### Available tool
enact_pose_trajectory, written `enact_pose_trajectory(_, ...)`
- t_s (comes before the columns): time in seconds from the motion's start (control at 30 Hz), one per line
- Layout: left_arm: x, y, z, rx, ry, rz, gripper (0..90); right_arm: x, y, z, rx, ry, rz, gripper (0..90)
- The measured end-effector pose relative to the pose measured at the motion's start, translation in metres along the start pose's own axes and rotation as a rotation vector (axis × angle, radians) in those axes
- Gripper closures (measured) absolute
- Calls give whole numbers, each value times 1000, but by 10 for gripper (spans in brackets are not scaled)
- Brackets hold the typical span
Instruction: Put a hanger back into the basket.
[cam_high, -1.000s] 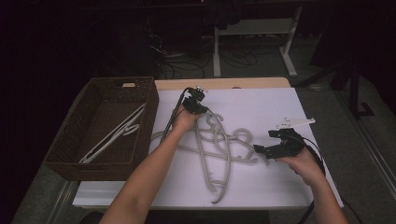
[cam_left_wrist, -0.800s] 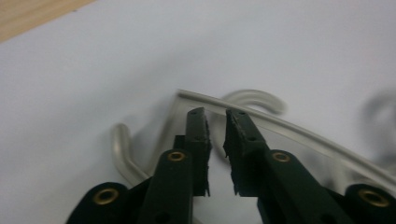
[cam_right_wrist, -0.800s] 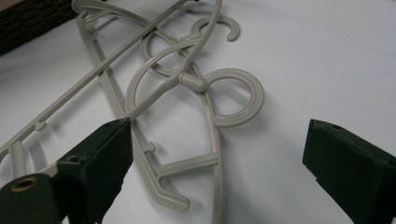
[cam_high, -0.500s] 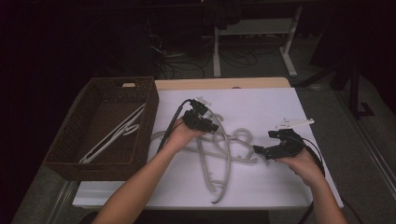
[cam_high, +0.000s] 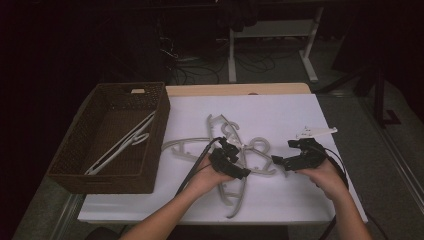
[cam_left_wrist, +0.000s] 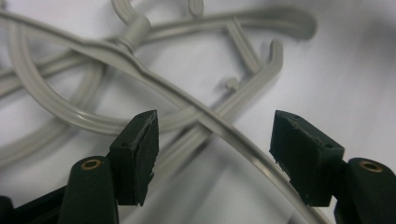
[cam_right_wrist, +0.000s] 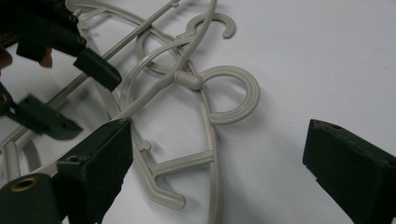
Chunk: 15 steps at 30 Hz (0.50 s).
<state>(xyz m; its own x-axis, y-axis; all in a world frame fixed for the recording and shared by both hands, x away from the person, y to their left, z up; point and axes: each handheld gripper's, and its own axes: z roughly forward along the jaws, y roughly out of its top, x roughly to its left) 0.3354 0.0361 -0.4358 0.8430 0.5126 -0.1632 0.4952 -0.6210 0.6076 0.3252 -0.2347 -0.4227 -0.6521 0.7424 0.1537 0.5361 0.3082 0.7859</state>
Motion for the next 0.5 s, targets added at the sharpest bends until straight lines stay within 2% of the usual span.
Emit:
enact_pose_trajectory(0.03,-2,-2,4,5,1,-2,324,-1,0,0,-1,-2,-1,82)
enact_pose_trajectory(0.23,-5,-2,7,2,6,4,323,-1,0,0,0,-2,0,82)
enact_pose_trajectory(0.3,-2,-2,6,0,-5,1,333,-1,0,0,-2,-2,-2,82)
enact_pose_trajectory(0.33,-1,-2,6,-10,3,-2,333,-1,0,0,-2,-2,-2,82)
enact_pose_trajectory(0.37,2,-1,6,-4,30,-2,311,-1,0,0,-2,-2,-2,82)
enact_pose_trajectory(0.43,10,-2,7,2,20,-40,288,-1,0,0,-2,-1,-1,82)
enact_pose_trajectory(0.5,9,-4,10,22,3,-38,285,-1,0,0,-2,0,-2,82)
